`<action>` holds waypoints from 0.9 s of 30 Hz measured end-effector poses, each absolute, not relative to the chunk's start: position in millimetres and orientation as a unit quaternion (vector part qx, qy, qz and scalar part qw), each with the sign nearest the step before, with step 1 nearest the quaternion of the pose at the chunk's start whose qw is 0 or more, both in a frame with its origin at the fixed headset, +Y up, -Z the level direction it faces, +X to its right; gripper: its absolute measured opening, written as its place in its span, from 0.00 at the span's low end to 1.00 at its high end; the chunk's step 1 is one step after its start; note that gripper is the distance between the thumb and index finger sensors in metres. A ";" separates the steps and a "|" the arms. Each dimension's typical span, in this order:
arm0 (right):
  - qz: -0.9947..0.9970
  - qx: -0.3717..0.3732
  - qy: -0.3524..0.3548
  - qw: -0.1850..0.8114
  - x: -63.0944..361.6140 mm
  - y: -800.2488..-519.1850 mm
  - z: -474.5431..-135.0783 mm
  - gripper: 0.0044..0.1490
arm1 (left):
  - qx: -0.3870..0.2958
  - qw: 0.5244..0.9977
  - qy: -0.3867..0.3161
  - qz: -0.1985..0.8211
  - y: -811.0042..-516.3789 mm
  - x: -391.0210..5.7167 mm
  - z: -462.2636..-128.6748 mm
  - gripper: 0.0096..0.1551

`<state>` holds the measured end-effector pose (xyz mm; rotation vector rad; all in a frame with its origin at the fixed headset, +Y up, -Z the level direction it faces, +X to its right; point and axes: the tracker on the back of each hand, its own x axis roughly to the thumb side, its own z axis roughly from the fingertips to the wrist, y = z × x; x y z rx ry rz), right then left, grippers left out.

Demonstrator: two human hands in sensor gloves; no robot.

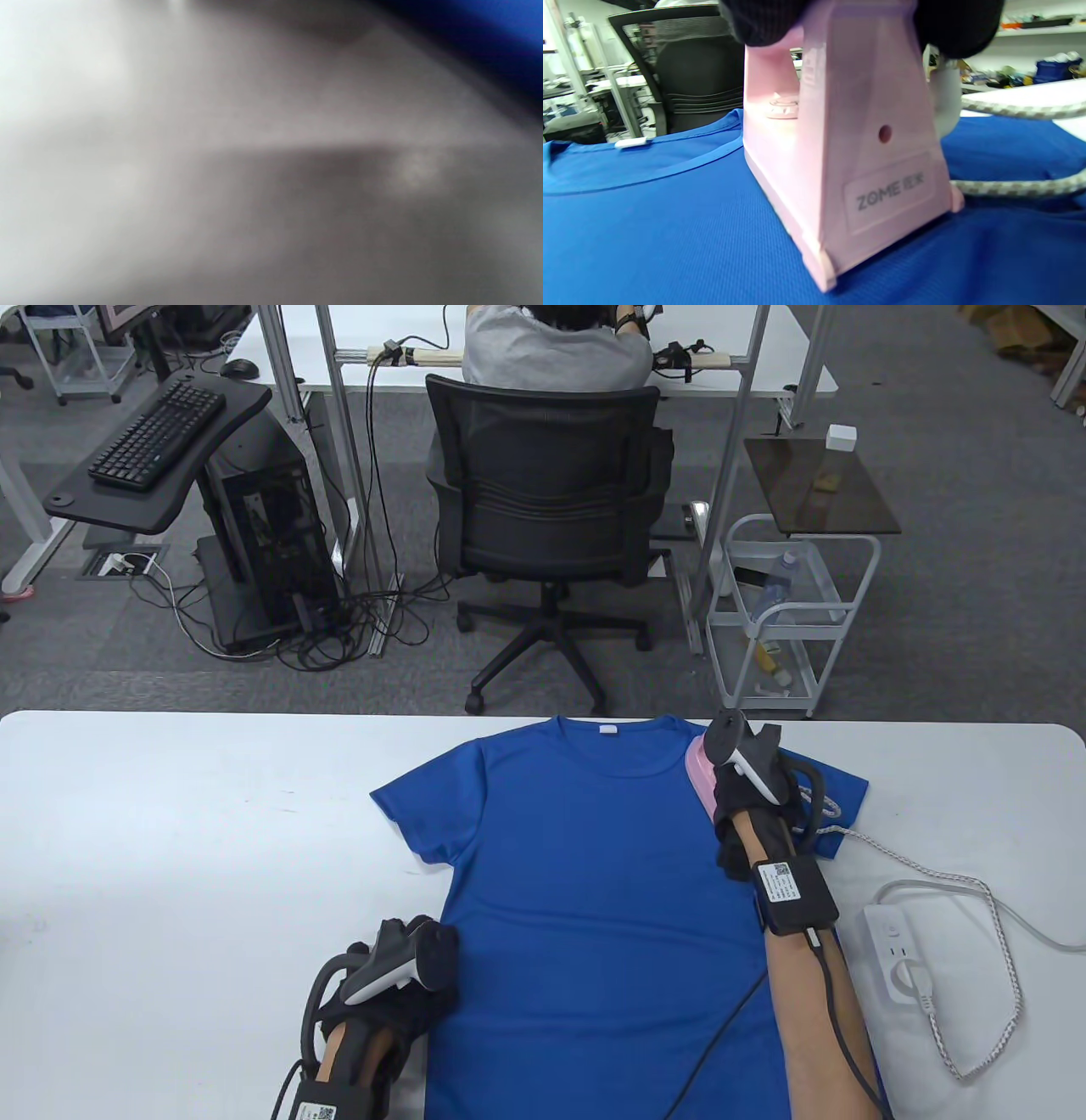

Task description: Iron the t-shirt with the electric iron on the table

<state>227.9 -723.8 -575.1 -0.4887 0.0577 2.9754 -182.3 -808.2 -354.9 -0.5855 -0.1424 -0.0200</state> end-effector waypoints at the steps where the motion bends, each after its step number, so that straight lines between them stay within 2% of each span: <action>1: 0.982 -0.168 0.015 0.083 229.1 -724.8 -577.7 0.38 | -0.289 0.954 -0.072 -0.019 -808.4 -182.2 -354.7 0.43; 7: 0.984 -0.166 0.008 0.061 228.9 -723.1 -579.5 0.38 | -0.294 0.953 -0.068 -0.032 -809.8 -181.6 -354.6 0.43; 14: 0.977 -0.214 -0.003 -0.006 250.0 -723.5 -587.1 0.38 | -0.291 0.954 -0.066 -0.037 -810.3 -180.3 -353.5 0.43; 19: 0.977 -0.212 0.011 0.031 259.1 -720.7 -590.0 0.37 | -0.283 0.957 -0.061 -0.016 -809.0 -180.9 -356.7 0.42; 21: 0.973 -0.216 0.012 0.080 265.4 -720.8 -590.1 0.37 | -0.279 0.958 -0.056 -0.023 -812.2 -180.7 -356.1 0.46; 23: 0.969 -0.219 0.011 0.117 272.9 -719.9 -590.5 0.37 | -0.274 0.959 -0.062 -0.037 -813.4 -179.9 -354.5 0.44; 27: 0.967 -0.245 0.002 0.071 286.1 -719.9 -591.1 0.37 | -0.281 0.958 -0.055 -0.032 -813.0 -179.2 -355.0 0.42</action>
